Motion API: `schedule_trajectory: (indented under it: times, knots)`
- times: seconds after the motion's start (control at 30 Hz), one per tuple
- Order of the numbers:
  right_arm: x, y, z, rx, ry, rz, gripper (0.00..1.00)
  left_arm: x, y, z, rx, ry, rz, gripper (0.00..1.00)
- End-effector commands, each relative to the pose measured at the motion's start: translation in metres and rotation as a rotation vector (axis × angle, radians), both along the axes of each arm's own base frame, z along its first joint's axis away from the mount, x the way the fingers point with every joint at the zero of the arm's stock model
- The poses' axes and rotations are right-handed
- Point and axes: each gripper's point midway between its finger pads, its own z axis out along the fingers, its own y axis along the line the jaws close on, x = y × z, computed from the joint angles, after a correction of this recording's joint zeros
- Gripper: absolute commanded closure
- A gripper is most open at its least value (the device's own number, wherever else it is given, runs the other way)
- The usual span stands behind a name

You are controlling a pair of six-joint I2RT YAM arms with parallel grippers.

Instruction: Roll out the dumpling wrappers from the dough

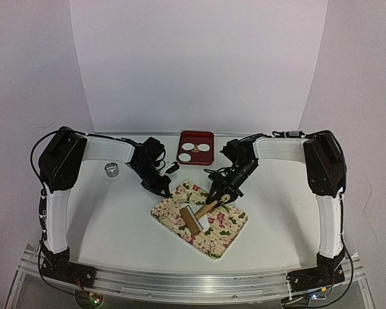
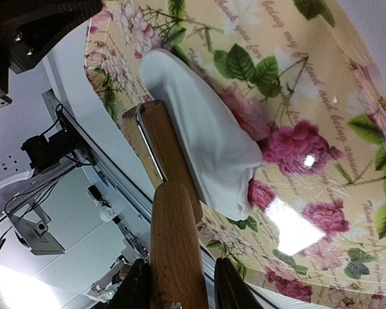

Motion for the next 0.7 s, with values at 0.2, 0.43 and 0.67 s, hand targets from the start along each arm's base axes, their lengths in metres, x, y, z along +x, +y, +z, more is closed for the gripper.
schedule_trajectory:
  times: [0.2,0.43,0.67]
  knots:
    - [0.002,-0.153,-0.112,-0.789,-0.094,0.027,1.0,-0.016,0.021,-0.014,0.081,0.023,-0.035,1.0]
    - [-0.01,-0.136,-0.12,-0.821,-0.124,0.086,1.0,-0.015,0.02,-0.015,0.08,0.023,-0.033,1.0]
    - [0.011,-0.177,-0.106,-0.836,-0.131,0.041,1.0,-0.013,0.019,-0.012,0.077,0.016,-0.031,1.0]
